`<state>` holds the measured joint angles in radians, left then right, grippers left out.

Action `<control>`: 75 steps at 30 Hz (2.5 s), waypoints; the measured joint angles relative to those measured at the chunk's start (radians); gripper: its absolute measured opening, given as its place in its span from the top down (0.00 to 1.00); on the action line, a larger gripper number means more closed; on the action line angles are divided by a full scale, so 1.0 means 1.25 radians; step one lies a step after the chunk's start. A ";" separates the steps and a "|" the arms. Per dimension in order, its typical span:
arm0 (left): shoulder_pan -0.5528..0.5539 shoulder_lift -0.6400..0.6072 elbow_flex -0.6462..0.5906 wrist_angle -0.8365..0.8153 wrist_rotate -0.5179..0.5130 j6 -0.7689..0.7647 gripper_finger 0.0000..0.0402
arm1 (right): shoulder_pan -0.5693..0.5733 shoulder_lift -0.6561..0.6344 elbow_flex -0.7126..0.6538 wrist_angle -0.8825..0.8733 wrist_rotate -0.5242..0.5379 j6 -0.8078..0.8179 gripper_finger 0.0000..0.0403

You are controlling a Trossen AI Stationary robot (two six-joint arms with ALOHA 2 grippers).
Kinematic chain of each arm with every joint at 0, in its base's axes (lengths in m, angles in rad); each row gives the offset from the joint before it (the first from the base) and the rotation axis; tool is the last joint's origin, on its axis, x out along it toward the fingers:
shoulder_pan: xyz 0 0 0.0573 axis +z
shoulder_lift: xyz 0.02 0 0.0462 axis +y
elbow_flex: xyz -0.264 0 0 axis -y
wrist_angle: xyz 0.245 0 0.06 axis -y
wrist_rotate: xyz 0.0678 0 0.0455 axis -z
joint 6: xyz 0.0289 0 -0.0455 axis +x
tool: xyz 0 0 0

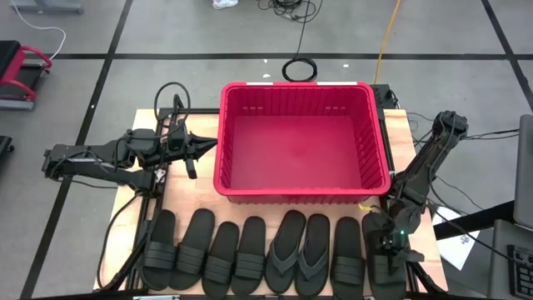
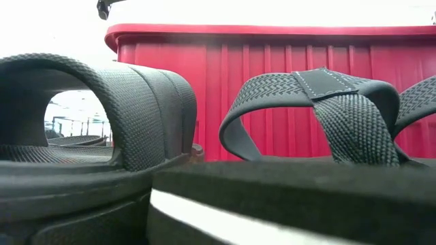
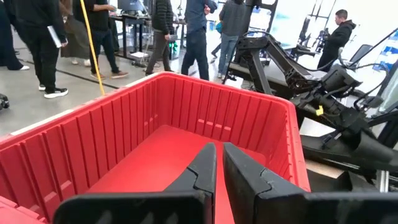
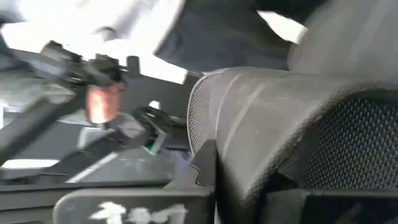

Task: Pick and place slides into bin
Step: Put the black slide into the red container

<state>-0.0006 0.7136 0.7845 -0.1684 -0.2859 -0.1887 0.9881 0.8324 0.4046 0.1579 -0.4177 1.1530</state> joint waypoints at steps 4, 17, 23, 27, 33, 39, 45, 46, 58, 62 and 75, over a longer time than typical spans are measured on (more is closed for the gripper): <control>0.000 0.000 0.000 0.000 0.000 -0.007 0.94 | -0.006 0.006 0.007 0.063 0.002 0.042 0.99; 0.000 0.000 0.000 -0.019 0.055 -0.063 0.94 | -0.021 0.097 0.242 -0.144 -0.001 -0.057 0.99; 0.000 0.000 0.000 -0.032 0.089 -0.057 0.94 | -0.099 0.120 0.367 -0.352 -0.002 -0.153 0.99; 0.000 0.000 0.000 -0.032 0.089 -0.015 0.94 | -0.187 0.104 0.454 -0.542 0.023 -0.263 0.99; 0.000 0.000 0.000 -0.032 0.087 0.027 0.94 | -0.343 0.096 0.618 -0.811 0.121 -0.520 0.98; 0.000 0.000 0.000 -0.031 0.085 0.026 0.94 | -0.498 0.095 0.816 -1.006 0.401 -0.824 0.98; 0.000 0.000 0.000 -0.031 0.082 0.026 0.94 | -0.697 0.099 0.946 -1.082 0.600 -1.049 0.98; 0.000 0.000 0.000 -0.031 0.081 0.026 0.94 | -0.736 0.103 0.958 -1.098 0.585 -1.080 0.98; 0.000 0.000 0.000 -0.031 0.074 0.017 0.94 | -1.211 0.251 0.962 -1.323 0.201 -1.491 0.99; 0.000 0.000 0.000 -0.031 0.060 0.015 0.94 | -1.323 0.314 0.925 -1.307 0.026 -1.611 0.99; 0.000 0.000 0.000 -0.040 0.060 0.003 0.94 | -1.387 0.458 0.730 -1.325 0.036 -1.671 0.99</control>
<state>-0.0004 0.7134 0.7845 -0.2190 -0.2108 -0.1848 -0.7452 1.4043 1.3169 -1.4980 -0.3721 -0.9361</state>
